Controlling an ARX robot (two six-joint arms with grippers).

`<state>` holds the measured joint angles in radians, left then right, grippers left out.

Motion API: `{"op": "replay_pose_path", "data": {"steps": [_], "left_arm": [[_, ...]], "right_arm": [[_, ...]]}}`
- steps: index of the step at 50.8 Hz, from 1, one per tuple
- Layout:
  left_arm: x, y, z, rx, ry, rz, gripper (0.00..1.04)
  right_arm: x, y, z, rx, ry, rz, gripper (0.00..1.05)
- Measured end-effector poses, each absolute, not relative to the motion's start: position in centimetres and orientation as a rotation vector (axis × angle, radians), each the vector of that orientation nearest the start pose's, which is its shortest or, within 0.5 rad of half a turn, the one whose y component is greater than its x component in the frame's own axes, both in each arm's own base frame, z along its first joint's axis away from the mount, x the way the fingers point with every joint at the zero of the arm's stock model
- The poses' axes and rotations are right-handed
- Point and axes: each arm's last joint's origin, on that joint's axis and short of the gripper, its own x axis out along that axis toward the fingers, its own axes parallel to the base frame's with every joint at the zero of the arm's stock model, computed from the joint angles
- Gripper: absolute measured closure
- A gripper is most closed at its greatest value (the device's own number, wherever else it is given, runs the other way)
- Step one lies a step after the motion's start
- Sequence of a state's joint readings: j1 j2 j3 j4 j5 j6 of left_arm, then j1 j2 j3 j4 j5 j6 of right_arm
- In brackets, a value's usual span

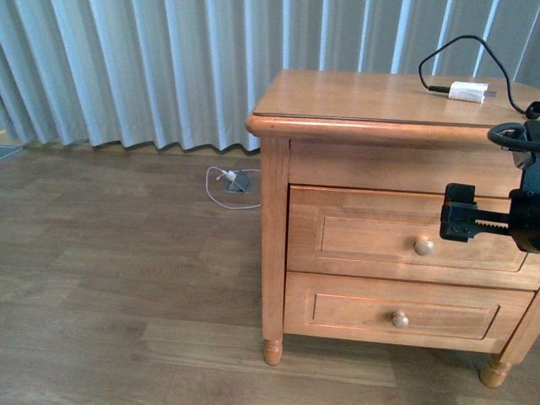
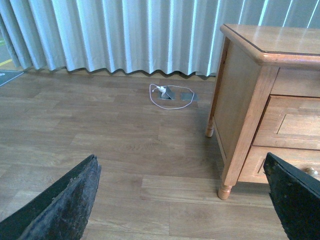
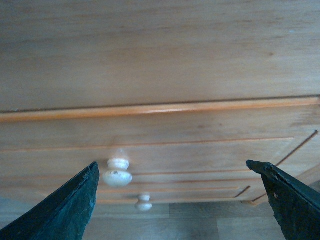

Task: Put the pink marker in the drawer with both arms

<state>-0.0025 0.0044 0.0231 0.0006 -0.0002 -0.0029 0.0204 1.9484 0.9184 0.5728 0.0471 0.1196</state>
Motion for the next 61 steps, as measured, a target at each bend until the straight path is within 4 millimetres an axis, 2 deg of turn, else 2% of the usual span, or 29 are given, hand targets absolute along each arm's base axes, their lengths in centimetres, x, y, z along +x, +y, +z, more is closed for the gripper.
{"op": "replay_pose_path", "data": {"steps": [13,26,37,41,47,58,61], "left_arm": [[9.7,0.0,17.1,-0.003,-0.019,-0.002,0.06],[9.7,0.0,17.1,-0.003,-0.019,-0.002,0.06],[9.7,0.0,17.1,-0.003,-0.019,-0.002,0.06],[9.7,0.0,17.1,-0.003,-0.019,-0.002,0.06],[9.7,0.0,17.1,-0.003,-0.019,-0.002,0.06],[9.7,0.0,17.1,-0.003,-0.019,-0.002,0.06],[9.7,0.0,17.1,-0.003,-0.019,-0.003,0.06]], "right_arm": [[32.2,-0.4,15.4,0.105,0.533,0.042,0.08],[23.8,-1.2,19.4,0.103,0.533,0.116,0.08],[17.6,-2.0,23.1,0.051,0.467,0.145,0.08],[14.6,-2.5,24.4,0.066,0.437,0.14,0.08],[13.4,-3.2,25.0,0.081,0.391,0.056,0.08],[13.4,-3.3,25.0,0.085,0.388,0.053,0.08],[13.3,-3.2,24.5,0.038,0.218,-0.003,0.19]]}}
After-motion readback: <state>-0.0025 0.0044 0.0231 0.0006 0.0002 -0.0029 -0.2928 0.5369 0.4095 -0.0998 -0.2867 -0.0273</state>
